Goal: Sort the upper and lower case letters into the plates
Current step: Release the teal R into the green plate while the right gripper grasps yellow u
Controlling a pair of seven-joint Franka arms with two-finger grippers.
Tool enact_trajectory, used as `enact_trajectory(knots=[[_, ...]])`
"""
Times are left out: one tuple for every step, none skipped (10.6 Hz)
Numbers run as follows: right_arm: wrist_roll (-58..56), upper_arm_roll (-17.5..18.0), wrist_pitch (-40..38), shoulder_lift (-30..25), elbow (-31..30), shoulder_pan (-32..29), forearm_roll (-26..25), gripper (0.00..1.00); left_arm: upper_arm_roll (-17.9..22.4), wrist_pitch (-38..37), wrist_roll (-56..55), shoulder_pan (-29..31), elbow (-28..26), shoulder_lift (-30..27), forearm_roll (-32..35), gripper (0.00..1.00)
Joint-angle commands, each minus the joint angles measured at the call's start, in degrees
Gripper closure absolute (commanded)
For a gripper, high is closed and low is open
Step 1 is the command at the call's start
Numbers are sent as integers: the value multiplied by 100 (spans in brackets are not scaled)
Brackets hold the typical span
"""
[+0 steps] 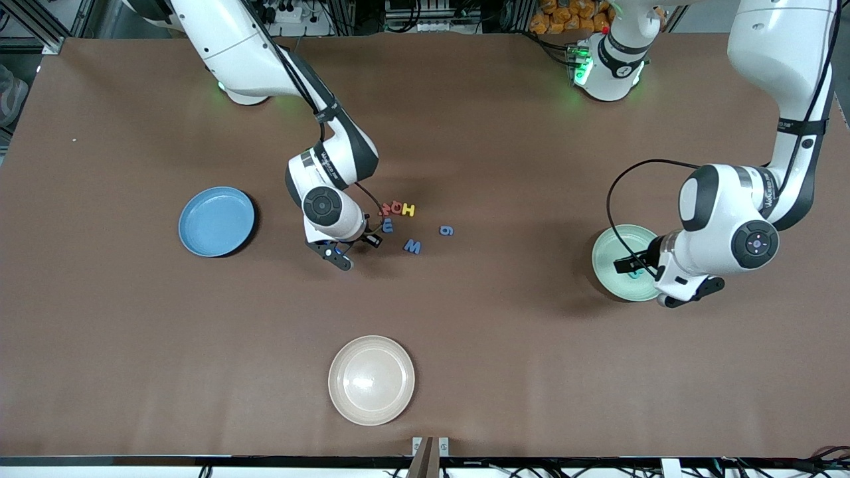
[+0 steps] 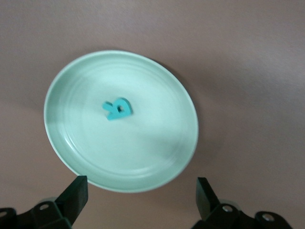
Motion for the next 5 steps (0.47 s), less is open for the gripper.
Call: enact_trajectory(knots=[[18, -28, 73, -106, -129, 88, 19, 52, -166, -189, -377, 14, -39, -198, 112, 0], [9, -28, 73, -106, -129, 88, 19, 58, -175, -189, -378, 14, -39, -198, 112, 0], [9, -28, 73, -106, -120, 88, 19, 61, -175, -189, -378, 14, -39, -198, 112, 0], [-9, -28, 64, -106, -120, 88, 19, 68, -245, -189, -421, 14, -39, -207, 112, 0], [-9, -37, 64, -106, -120, 97, 19, 74, -333, -189, -665, 5, -48, -207, 112, 0]])
